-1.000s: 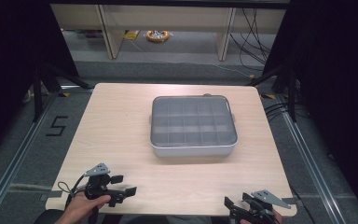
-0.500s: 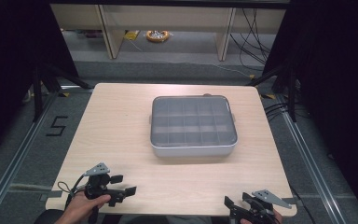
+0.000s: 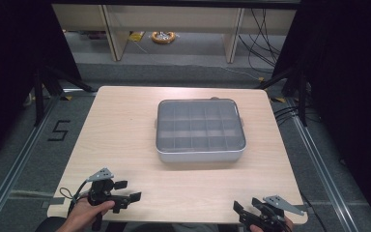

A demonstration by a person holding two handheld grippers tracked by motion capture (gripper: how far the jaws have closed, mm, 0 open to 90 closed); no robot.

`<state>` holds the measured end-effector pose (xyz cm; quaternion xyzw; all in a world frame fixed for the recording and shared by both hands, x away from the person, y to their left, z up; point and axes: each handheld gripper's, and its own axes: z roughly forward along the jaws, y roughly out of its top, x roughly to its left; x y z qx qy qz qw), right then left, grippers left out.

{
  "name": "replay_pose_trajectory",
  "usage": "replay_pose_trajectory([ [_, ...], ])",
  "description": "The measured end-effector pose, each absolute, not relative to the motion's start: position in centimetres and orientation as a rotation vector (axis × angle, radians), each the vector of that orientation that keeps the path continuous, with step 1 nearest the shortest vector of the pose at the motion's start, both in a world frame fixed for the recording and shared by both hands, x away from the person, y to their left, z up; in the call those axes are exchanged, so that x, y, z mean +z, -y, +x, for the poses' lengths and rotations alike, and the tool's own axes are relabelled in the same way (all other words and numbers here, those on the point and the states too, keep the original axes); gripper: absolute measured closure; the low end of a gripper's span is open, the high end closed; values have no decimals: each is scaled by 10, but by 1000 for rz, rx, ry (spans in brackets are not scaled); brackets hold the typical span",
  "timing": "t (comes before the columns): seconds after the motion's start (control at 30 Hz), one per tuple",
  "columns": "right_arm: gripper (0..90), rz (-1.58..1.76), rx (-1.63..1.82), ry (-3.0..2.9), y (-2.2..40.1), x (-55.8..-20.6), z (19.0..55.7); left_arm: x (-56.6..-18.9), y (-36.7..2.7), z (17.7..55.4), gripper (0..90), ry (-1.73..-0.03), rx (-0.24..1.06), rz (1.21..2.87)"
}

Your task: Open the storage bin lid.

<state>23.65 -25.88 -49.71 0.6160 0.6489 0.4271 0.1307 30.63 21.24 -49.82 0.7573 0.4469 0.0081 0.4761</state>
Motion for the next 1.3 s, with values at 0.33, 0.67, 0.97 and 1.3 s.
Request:
replay_pose_trajectory([
  [0.33, 252, 1737, 1289, -1857, 269, -498, 245, -497, -212, 310, 149, -1097, 13, 1835],
  [0.67, 257, 1795, 1302, -1801, 270, -495, 248, -497, -209, 314, 151, -1097, 20, 1828],
  [0.97, 258, 1776, 1311, -1783, 274, -498, 259, -497, -207, 323, 151, -1104, 10, 1823],
  [1.3, 258, 1784, 1343, -1775, 275, -498, 271, -496, -202, 335, 152, -1106, 12, 1829],
])
